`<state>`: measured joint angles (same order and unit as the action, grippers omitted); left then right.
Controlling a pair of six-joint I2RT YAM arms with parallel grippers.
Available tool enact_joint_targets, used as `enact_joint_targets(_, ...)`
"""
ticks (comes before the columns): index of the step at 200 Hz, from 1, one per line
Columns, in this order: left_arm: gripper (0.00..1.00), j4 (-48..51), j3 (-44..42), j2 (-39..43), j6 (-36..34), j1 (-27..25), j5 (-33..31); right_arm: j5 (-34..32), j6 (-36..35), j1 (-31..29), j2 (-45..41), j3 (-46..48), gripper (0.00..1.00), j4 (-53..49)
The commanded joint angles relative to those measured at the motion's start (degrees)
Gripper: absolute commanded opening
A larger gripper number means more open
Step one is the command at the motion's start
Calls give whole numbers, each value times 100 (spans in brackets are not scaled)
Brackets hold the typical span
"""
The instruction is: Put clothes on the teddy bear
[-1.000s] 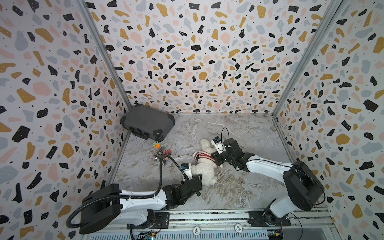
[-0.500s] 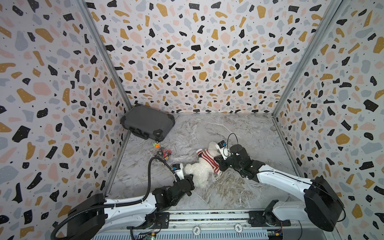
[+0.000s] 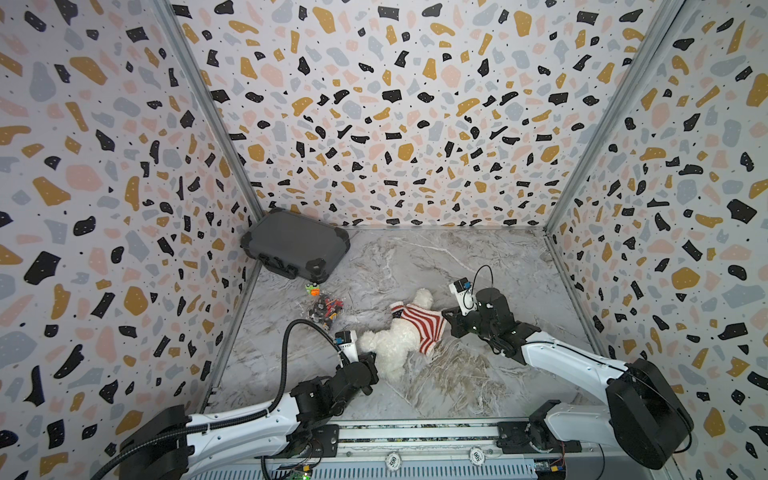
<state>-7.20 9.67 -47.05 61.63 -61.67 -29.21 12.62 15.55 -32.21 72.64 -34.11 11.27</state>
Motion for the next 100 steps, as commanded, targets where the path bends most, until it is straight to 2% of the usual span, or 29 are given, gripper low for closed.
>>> enact_joint_targets(1, 0, 359, -132, 55, -133, 67, -223, -288, 73, 146, -25, 9, 0, 261)
enact_joint_targets(100, 0, 332, 26, -112, -378, 74, -115, -472, 159, 179, 340, 90, 0, 636)
